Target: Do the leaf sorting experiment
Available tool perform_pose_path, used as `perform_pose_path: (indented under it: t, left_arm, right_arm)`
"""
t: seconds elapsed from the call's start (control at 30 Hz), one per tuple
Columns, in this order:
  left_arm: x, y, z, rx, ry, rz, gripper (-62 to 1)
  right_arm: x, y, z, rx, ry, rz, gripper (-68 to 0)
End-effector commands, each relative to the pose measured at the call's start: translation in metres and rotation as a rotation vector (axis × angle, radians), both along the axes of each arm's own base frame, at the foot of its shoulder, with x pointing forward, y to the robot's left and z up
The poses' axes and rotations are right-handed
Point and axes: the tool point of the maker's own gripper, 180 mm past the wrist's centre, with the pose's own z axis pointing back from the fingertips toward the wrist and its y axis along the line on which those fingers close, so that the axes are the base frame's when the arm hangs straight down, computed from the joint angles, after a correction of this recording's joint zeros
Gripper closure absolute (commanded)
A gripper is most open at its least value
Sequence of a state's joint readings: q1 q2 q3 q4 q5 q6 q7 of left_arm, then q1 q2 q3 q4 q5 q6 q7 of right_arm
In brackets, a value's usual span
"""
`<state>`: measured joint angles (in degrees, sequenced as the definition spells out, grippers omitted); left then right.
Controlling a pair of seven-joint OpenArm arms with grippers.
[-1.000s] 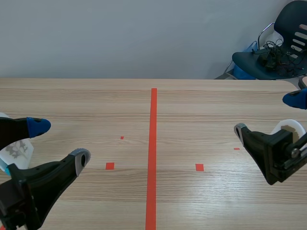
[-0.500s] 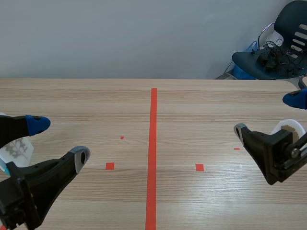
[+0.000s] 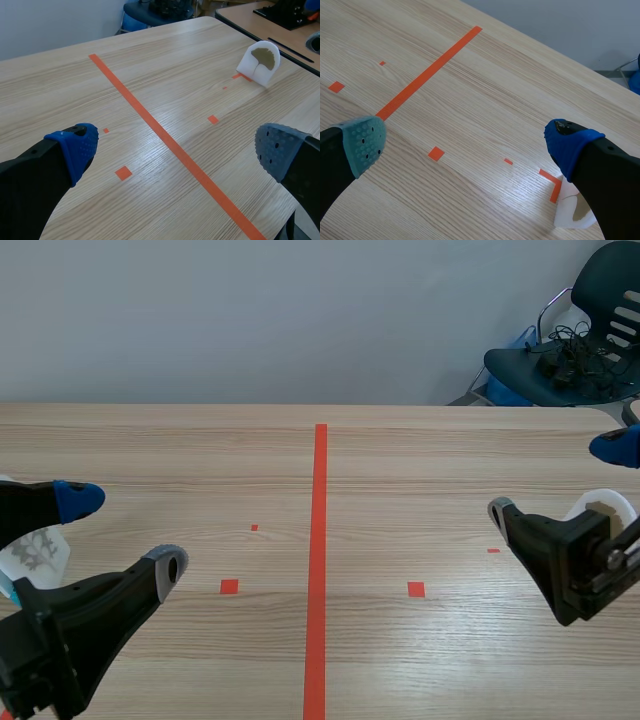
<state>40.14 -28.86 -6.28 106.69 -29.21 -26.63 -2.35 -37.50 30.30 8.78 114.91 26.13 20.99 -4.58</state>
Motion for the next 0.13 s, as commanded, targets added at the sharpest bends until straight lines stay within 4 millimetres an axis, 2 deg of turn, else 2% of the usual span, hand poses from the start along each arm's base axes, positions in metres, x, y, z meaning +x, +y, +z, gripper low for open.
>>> perform_pose_path:
  t: [0.0, 0.1]
  left_arm:
    - [0.0033, 0.0006, 0.0064, -0.024, -0.022, 0.014, -62.3]
    - [0.0033, 0.0006, 0.0068, -0.026, -0.024, 0.014, -62.3]
  right_arm:
    - [0.0027, 0.0011, 0.0074, 0.005, -0.025, 0.007, -67.9]
    - [0.0027, 0.0011, 0.0074, 0.005, -0.025, 0.007, -67.9]
